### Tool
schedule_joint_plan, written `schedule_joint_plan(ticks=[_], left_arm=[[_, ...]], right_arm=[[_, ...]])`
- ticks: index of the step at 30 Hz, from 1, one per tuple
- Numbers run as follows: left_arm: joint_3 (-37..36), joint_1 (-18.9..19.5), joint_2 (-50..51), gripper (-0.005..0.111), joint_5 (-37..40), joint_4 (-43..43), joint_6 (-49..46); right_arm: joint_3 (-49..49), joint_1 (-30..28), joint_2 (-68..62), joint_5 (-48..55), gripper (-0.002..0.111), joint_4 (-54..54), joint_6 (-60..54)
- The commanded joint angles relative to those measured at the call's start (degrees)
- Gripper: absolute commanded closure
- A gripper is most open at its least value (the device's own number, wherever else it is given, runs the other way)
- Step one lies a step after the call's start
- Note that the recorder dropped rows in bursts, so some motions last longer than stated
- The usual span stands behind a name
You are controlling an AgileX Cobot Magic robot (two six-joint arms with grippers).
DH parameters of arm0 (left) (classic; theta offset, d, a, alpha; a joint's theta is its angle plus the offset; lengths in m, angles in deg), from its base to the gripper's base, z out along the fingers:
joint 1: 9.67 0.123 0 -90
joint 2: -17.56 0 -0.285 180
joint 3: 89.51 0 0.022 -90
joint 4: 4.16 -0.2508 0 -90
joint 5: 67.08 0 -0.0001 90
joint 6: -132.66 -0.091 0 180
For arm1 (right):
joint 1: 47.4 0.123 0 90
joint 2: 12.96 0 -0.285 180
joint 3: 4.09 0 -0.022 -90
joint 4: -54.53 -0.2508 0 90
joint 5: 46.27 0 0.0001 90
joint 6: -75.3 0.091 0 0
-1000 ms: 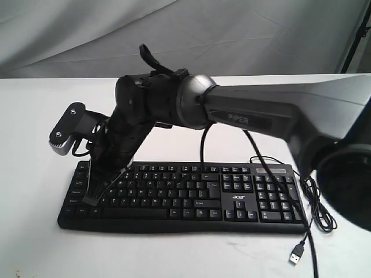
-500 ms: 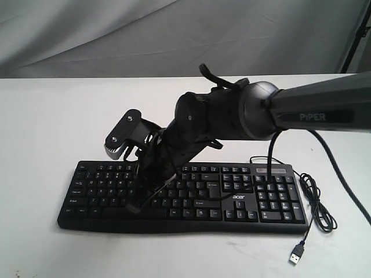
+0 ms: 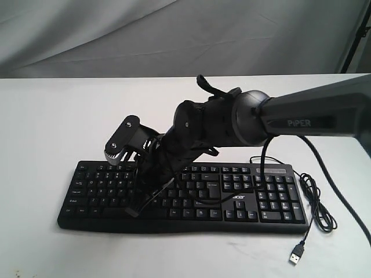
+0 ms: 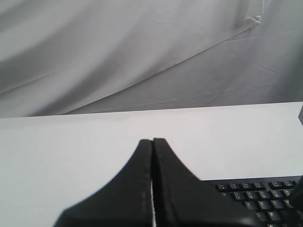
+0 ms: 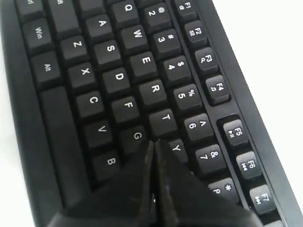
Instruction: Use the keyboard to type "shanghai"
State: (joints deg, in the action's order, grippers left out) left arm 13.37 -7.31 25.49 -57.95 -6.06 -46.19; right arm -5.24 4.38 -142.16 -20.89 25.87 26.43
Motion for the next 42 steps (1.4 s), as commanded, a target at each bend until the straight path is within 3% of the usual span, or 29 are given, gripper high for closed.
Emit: schedule_joint_plan(ticks=[1,19,24,33,42], left_arm=[[-0.1,-0.4,-0.1,0.107,-0.3,0.0,0.2],[-0.1,-0.4,-0.1,0.107,-0.3,0.0,0.2],[-0.1,-0.4,-0.1,0.107,-0.3,0.0,0.2],[-0.1,-0.4,-0.1,0.107,-0.3,0.0,0.2],[-0.1,-0.4,-0.1,0.107,-0.3,0.0,0.2]], right_arm=[[0.2,-0.3,-0.2,-1.0,0.108,-0.4,-0.6],[-0.2,-0.3,-0.1,-1.0,0.108,-1.2,-0.9],[-8.0,0.9,-1.0,3.2,0.108,-0.1,-0.3],[-28.4,4.8,-14.0,13.5,0.108,1.3,2.4],[-30.4,5.1,-15.7,15.0,0.108,1.8,2.9]])
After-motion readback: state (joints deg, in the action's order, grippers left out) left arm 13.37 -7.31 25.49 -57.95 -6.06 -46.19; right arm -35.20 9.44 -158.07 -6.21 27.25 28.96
